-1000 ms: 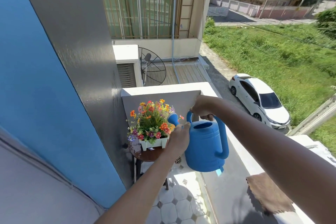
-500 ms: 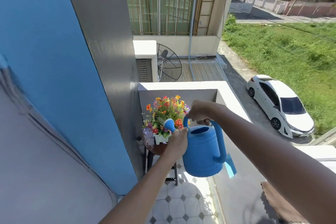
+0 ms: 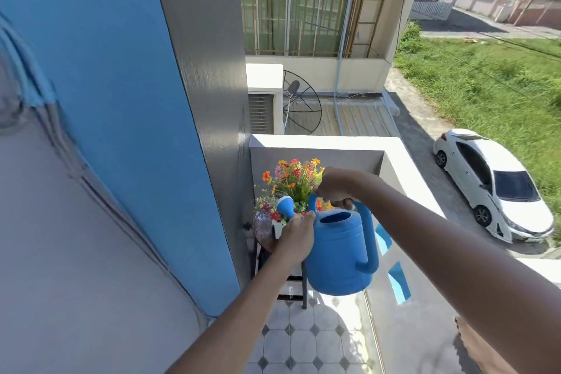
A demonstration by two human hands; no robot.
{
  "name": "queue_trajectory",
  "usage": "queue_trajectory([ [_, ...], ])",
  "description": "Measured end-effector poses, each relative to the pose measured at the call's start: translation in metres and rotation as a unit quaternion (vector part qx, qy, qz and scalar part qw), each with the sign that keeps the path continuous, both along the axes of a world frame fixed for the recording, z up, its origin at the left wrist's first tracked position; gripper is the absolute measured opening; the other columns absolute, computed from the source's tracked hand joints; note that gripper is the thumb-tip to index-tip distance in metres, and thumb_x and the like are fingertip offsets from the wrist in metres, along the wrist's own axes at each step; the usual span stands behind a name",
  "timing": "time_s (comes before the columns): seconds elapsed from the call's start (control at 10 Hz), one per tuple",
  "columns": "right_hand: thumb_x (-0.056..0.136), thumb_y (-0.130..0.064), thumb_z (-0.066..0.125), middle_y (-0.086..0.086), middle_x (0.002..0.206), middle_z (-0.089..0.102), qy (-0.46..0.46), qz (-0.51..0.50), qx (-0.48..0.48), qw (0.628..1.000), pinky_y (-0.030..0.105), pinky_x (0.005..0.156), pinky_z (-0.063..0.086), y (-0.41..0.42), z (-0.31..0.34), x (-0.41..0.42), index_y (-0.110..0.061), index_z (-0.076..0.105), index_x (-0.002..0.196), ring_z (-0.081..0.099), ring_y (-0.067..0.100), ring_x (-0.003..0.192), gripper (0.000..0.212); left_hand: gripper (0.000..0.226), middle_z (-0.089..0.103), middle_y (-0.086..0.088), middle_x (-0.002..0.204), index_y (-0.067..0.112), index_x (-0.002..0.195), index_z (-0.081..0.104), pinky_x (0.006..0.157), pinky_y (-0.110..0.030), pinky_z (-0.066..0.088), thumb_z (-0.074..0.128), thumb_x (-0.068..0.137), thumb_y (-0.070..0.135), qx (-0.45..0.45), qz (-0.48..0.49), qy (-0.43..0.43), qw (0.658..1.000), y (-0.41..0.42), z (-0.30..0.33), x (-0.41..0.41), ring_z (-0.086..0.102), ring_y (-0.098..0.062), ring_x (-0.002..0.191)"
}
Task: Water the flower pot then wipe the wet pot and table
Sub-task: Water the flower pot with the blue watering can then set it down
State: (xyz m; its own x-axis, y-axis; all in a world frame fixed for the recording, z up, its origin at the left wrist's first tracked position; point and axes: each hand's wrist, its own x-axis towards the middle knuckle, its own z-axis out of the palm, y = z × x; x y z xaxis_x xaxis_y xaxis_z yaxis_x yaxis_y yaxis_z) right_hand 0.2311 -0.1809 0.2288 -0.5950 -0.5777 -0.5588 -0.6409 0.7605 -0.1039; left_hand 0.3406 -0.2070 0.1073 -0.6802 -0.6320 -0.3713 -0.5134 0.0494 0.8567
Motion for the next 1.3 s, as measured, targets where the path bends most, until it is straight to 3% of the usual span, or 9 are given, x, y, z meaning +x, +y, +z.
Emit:
queue_trajectory([
  [0.1, 0.098, -0.013, 0.052, 0.008, 0.064, 0.055, -0.039, -0.030, -0.072, 0.996, 0.027, 0.045, 0.042, 0.007, 0.005, -0.012, -0.008, 0.057, 0.077, 0.050, 0.018, 0.049, 0.022, 0.055, 0.060, -0.018, 0.099, 0.011, 0.099, 0.056, 0.067, -0.037, 0.037, 0.024, 0.089, 0.054, -0.008, -0.021, 0.016, 1.000, 0.001, 0.011, -0.006, 0.057, -0.027, 0.088],
  [0.2, 0.097, -0.015, 0.053, 0.008, 0.061, 0.053, -0.028, -0.039, -0.119, 0.992, 0.028, 0.045, 0.042, 0.013, 0.013, -0.021, -0.008, 0.051, 0.069, 0.050, 0.019, 0.047, 0.029, 0.054, 0.056, -0.015, 0.087, 0.011, 0.094, 0.054, 0.066, -0.037, 0.036, 0.026, 0.083, 0.056, 0.007, -0.029, 0.036, 0.999, 0.001, 0.018, -0.021, 0.053, -0.024, 0.076],
  [0.4, 0.102, -0.019, 0.044, 0.014, 0.065, 0.064, 0.006, -0.081, -0.103, 0.991, 0.022, 0.039, 0.038, 0.024, 0.022, -0.035, 0.001, 0.063, 0.083, 0.052, 0.017, 0.041, 0.034, 0.061, 0.059, -0.010, 0.091, 0.009, 0.106, 0.056, 0.065, -0.035, 0.037, 0.026, 0.086, 0.058, -0.023, -0.043, 0.040, 0.998, -0.001, 0.024, -0.046, 0.055, -0.023, 0.078],
  [0.5, 0.098, -0.018, 0.052, 0.006, 0.059, 0.052, 0.002, -0.073, -0.114, 0.991, 0.027, 0.042, 0.037, 0.027, 0.027, -0.041, -0.011, 0.048, 0.065, 0.048, 0.016, 0.045, 0.034, 0.060, 0.058, -0.011, 0.093, 0.006, 0.104, 0.056, 0.065, -0.035, 0.040, 0.025, 0.088, 0.054, -0.032, -0.062, 0.046, 0.997, 0.002, 0.025, -0.054, 0.056, -0.023, 0.080],
  [0.6, 0.100, -0.017, 0.050, 0.011, 0.062, 0.060, 0.020, -0.081, -0.101, 0.991, 0.026, 0.042, 0.040, 0.030, 0.024, -0.047, -0.005, 0.053, 0.070, 0.052, 0.019, 0.045, 0.032, 0.059, 0.060, -0.013, 0.098, 0.008, 0.104, 0.057, 0.068, -0.036, 0.043, 0.024, 0.090, 0.054, -0.036, -0.070, 0.046, 0.996, 0.003, 0.022, -0.058, 0.058, -0.026, 0.089],
  [0.9, 0.100, -0.007, 0.047, 0.022, 0.092, 0.075, 0.046, -0.084, -0.073, 0.993, 0.025, 0.049, 0.048, 0.029, 0.016, -0.054, -0.003, 0.063, 0.095, 0.066, 0.026, 0.063, 0.017, 0.058, 0.058, -0.011, 0.097, 0.008, 0.112, 0.055, 0.063, -0.033, 0.037, 0.025, 0.092, 0.053, -0.028, -0.082, 0.056, 0.995, 0.002, 0.019, -0.066, 0.054, -0.022, 0.082],
  [1.1, 0.102, -0.019, 0.045, 0.021, 0.080, 0.074, 0.029, -0.089, -0.107, 0.990, 0.025, 0.045, 0.047, 0.016, 0.014, -0.053, 0.007, 0.065, 0.090, 0.064, 0.025, 0.053, 0.035, 0.048, 0.056, -0.007, 0.089, 0.010, 0.105, 0.055, 0.061, -0.031, 0.035, 0.028, 0.095, 0.049, -0.030, -0.058, 0.062, 0.996, -0.012, 0.021, -0.058, 0.052, -0.016, 0.075],
  [1.2, 0.099, -0.017, 0.049, 0.009, 0.063, 0.058, 0.003, -0.103, -0.139, 0.985, 0.026, 0.042, 0.041, 0.015, 0.015, -0.051, -0.008, 0.051, 0.067, 0.053, 0.019, 0.047, 0.033, 0.049, 0.058, -0.006, 0.089, 0.011, 0.104, 0.055, 0.065, -0.033, 0.038, 0.029, 0.093, 0.051, -0.026, -0.050, 0.065, 0.996, -0.017, 0.019, -0.056, 0.053, -0.017, 0.075],
  [1.3, 0.102, -0.018, 0.045, 0.013, 0.065, 0.062, -0.018, -0.117, -0.145, 0.982, 0.025, 0.043, 0.043, 0.023, 0.010, -0.050, -0.006, 0.051, 0.074, 0.059, 0.026, 0.050, 0.031, 0.046, 0.058, -0.003, 0.088, 0.015, 0.107, 0.056, 0.065, -0.033, 0.038, 0.031, 0.092, 0.051, -0.035, -0.056, 0.051, 0.997, -0.017, 0.016, -0.058, 0.053, -0.017, 0.076],
])
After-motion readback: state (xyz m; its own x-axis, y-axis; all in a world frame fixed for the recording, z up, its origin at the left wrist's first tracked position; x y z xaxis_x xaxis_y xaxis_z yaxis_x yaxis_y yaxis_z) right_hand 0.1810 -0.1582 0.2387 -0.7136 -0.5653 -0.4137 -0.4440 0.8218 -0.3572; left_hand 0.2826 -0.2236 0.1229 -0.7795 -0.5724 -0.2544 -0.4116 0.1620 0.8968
